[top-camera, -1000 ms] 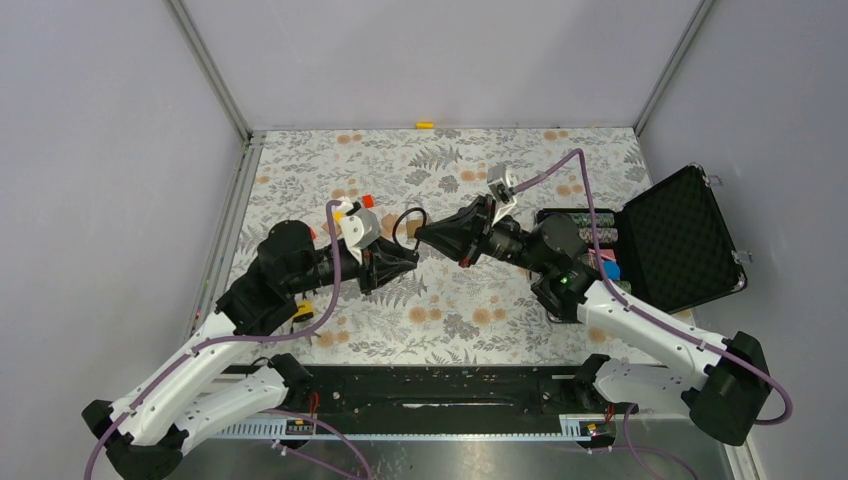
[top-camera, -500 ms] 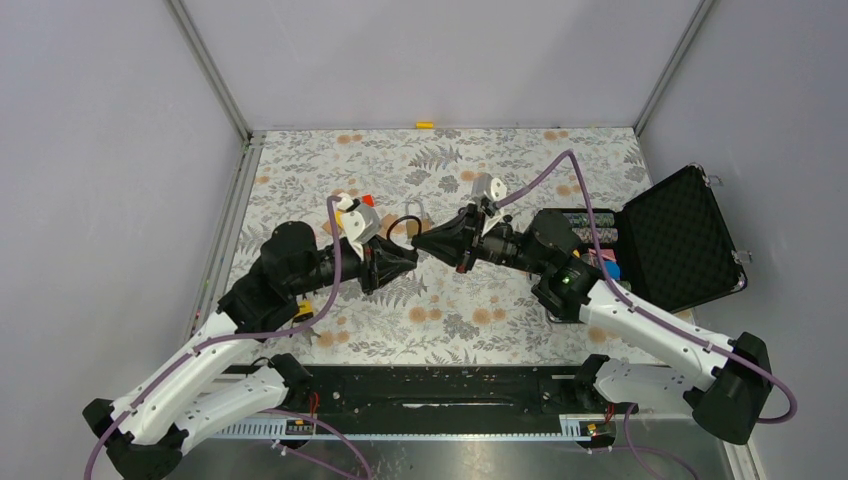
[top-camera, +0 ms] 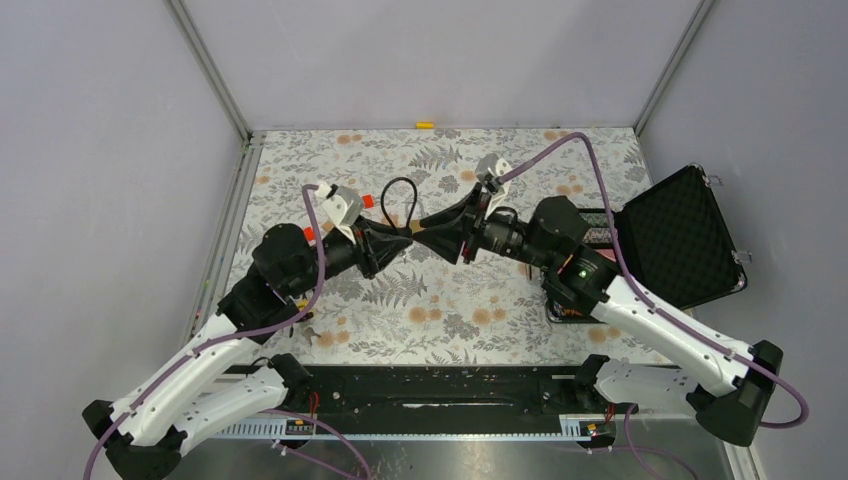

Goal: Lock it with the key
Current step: Lock the lock.

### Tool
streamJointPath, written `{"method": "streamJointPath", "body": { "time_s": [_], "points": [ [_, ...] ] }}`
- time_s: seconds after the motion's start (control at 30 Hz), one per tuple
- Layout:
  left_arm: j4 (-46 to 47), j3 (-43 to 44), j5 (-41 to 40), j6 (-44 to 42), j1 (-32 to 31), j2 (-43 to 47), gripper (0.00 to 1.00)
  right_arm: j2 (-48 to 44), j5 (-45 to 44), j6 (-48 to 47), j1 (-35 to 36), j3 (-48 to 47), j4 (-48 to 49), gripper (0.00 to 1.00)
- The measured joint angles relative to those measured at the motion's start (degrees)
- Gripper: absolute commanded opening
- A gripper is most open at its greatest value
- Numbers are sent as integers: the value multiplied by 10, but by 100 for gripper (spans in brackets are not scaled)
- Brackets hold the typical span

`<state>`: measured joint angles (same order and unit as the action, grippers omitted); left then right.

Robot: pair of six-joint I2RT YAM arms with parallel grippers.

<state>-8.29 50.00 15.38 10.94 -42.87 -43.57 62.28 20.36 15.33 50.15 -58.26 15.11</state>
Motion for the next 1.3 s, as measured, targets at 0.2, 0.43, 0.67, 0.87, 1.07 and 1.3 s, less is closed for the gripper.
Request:
{"method": "streamJointPath", "body": {
  "time_s": [0.2, 0.43, 0.67, 0.87, 1.07, 1.3],
  "points": [
    [29, 0, -51, 57, 7, 0, 0, -52, -3, 52, 9, -9, -24, 81],
    [68, 9, -23, 127, 7, -4, 0, -84, 23, 128, 10, 51, 57, 85],
    [118, 74, 58, 191, 7, -34, 0, -68, 40, 180, 10, 64, 114, 82],
    [163, 87, 101, 215, 7, -44, 0, -36, 52, 210, 11, 64, 154, 73],
    [201, 87, 143, 235, 7, -53, 0, 2, 94, 250, 11, 64, 221, 72],
    [268, 83, 200, 253, 7, -47, 0, 7, 132, 310, 11, 93, 359, 66]
  ]
}}
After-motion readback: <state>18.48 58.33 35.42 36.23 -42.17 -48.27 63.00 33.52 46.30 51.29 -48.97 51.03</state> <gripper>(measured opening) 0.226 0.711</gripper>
